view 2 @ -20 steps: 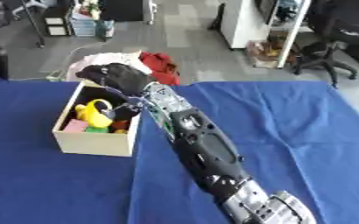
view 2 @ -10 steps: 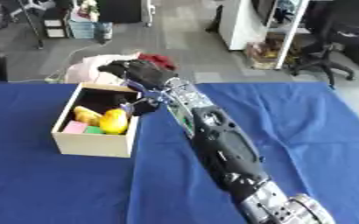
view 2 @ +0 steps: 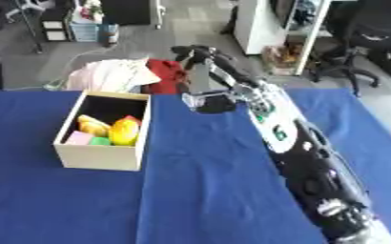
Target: Pick up objects on the table and place them in the box.
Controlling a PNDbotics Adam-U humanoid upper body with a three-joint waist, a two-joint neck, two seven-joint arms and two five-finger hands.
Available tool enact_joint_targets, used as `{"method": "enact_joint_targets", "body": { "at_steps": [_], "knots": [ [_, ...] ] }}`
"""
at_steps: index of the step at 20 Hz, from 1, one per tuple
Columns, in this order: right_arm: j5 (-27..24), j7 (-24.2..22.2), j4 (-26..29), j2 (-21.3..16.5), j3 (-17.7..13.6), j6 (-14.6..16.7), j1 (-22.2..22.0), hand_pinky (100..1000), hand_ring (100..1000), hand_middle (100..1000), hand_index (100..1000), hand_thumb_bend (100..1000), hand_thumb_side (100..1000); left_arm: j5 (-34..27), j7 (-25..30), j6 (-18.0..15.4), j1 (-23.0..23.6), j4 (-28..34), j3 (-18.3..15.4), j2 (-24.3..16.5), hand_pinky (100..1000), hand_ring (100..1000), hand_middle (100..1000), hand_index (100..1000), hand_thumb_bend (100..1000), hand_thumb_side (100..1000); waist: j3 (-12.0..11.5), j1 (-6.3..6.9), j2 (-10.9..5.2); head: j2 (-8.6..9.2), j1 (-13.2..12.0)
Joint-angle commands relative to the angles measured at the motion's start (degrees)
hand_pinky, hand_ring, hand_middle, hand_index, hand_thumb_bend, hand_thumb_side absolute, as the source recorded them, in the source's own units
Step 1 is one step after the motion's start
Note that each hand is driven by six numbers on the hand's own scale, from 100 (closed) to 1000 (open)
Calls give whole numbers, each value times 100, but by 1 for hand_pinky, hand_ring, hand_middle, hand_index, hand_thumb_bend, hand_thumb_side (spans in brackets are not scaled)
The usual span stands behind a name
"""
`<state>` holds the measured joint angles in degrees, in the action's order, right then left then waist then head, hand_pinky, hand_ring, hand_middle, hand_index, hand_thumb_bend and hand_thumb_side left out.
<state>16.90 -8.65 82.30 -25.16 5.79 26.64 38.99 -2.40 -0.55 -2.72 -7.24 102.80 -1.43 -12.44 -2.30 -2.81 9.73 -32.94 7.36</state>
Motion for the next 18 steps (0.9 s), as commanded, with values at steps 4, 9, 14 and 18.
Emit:
{"method": "enact_joint_targets", "body": {
  "at_steps": [4, 9, 14, 18],
  "knots": [
    [-1544, -349, 1236, 186, -668, -521, -1119, 700, 591, 637, 876, 100, 487, 28, -94, -5, -16, 100, -77, -145, 884, 737, 743, 819, 121, 636, 167, -14, -174, -176, -246],
    [-1900, -573, 1764, 885, -937, -955, -1984, 686, 562, 604, 859, 100, 523, 33, -90, -2, 50, 82, -68, -100, 885, 737, 743, 817, 118, 639, 283, 75, -178, -344, -314],
    [-2186, -725, 2100, 1350, -966, -1277, -2500, 679, 550, 590, 850, 100, 540, 39, -96, 0, 48, 85, -72, -54, 885, 738, 743, 816, 117, 640, 362, 155, -140, -506, -402],
    [-2257, -821, 2115, 1501, -914, -1413, -2674, 678, 547, 587, 851, 100, 549, 30, -73, 1, 63, 60, -53, -29, 885, 738, 743, 817, 115, 640, 393, 195, -205, -814, -587]
  ]
}}
